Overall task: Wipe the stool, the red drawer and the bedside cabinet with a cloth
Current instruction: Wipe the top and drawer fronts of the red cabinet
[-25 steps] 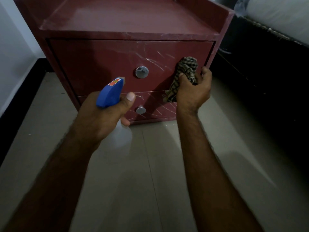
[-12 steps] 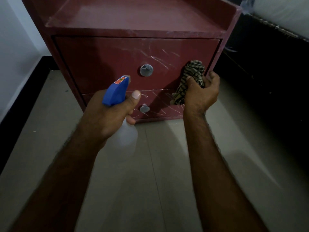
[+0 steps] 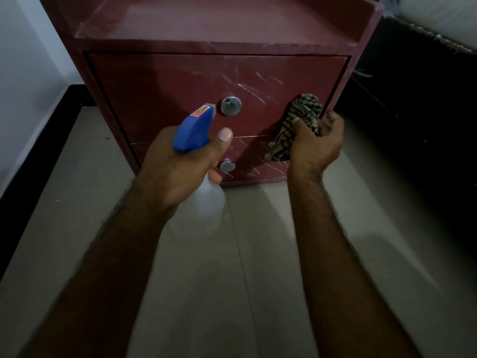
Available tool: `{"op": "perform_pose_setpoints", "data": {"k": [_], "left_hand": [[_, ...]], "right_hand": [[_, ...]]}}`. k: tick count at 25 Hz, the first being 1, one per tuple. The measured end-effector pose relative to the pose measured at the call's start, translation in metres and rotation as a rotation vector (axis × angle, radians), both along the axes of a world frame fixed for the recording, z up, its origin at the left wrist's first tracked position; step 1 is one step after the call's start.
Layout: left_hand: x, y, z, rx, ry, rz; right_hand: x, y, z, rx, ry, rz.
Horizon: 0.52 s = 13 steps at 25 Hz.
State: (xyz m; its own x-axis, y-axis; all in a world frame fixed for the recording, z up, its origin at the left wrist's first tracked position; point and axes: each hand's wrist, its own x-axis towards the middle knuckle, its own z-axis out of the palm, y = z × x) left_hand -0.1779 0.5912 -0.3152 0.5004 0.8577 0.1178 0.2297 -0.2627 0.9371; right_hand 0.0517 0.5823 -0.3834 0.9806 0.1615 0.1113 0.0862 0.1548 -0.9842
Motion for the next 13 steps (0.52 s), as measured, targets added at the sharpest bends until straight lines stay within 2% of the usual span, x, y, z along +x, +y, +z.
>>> {"op": "perform_pose_setpoints", "data": {"k": [6,13], "left_hand": [[0.002,-0.002,-0.001,0.013,0.022,-0.002],[0.002,-0.003,0.000,0.003,0.009,-0.014]], "right_hand": [[-0.005,0.002,0.001,-0.025,0.014,0.007],[-0.036,0.019,0.026,-0.034,-0.203,0.101]]}}
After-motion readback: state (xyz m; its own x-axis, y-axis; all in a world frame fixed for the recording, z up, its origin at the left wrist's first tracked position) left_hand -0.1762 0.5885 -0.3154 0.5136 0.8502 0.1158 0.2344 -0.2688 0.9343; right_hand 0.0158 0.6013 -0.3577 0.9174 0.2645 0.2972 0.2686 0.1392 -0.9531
